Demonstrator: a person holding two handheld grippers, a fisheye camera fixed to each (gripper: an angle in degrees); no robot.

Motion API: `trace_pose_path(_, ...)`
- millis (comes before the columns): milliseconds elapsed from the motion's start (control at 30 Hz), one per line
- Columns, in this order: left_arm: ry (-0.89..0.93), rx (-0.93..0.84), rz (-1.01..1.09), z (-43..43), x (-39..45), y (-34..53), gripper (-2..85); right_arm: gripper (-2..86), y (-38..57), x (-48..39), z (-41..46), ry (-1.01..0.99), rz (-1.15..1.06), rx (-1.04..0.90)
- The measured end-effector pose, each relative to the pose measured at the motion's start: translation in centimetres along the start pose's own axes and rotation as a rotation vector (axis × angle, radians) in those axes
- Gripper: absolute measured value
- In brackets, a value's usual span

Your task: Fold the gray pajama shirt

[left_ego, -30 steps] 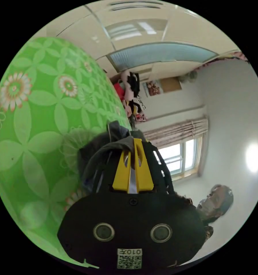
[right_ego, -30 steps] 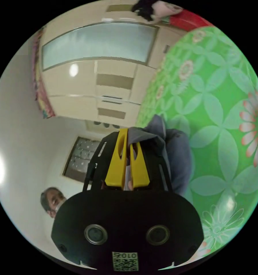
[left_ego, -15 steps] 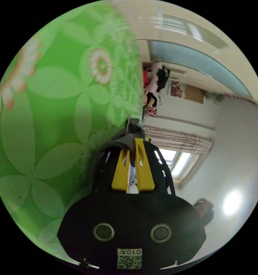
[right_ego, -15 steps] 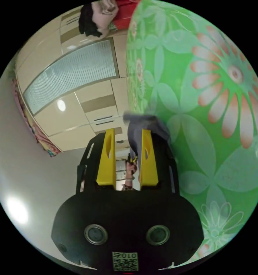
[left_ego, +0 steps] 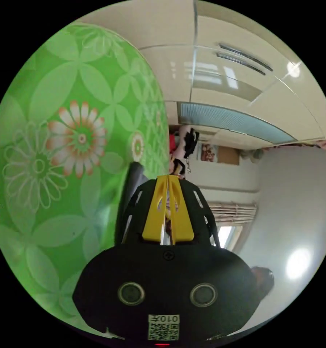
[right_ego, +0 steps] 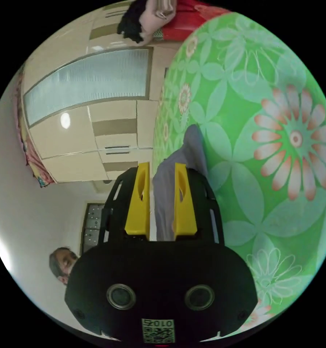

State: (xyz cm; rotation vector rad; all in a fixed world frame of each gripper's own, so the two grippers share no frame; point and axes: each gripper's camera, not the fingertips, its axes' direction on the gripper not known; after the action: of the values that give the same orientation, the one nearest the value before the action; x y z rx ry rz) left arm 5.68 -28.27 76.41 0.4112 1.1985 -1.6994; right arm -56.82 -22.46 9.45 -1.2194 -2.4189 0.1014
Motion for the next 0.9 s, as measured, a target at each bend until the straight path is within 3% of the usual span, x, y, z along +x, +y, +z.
trace_pose_path(167, -0.224, -0.037, 0.246, -1.2, 5.3, 7.9, 0.2, 14.0, 7.4, -3.4, -5.4, 0.186, -0.179, 0.049)
trace_pose_path(367, -0.419, -0.153, 0.261, -3.8, 5.3, 21.1, 1.3, 17.4, 20.9, -1.5, -10.9, 0.312, -0.067, -0.051)
trace_pose_path(633, -0.309, -0.032, 0.053, -4.6, 3.1, 33.7, 4.4, 18.4, 33.5, 2.4, -9.2, 0.106, 0.085, -0.009)
trace_pose_path(767, -0.287, 0.018, -0.108, -2.8, 0.0, 37.3, 5.8, 17.9, 35.2, 4.0, -7.8, 0.121, 0.105, 0.041)
trace_pose_path(900, -0.270, 0.055, -0.134, -0.6, -1.4, 39.2, 7.5, 17.5, 35.1, 4.6, -7.8, 0.072, 0.084, 0.136)
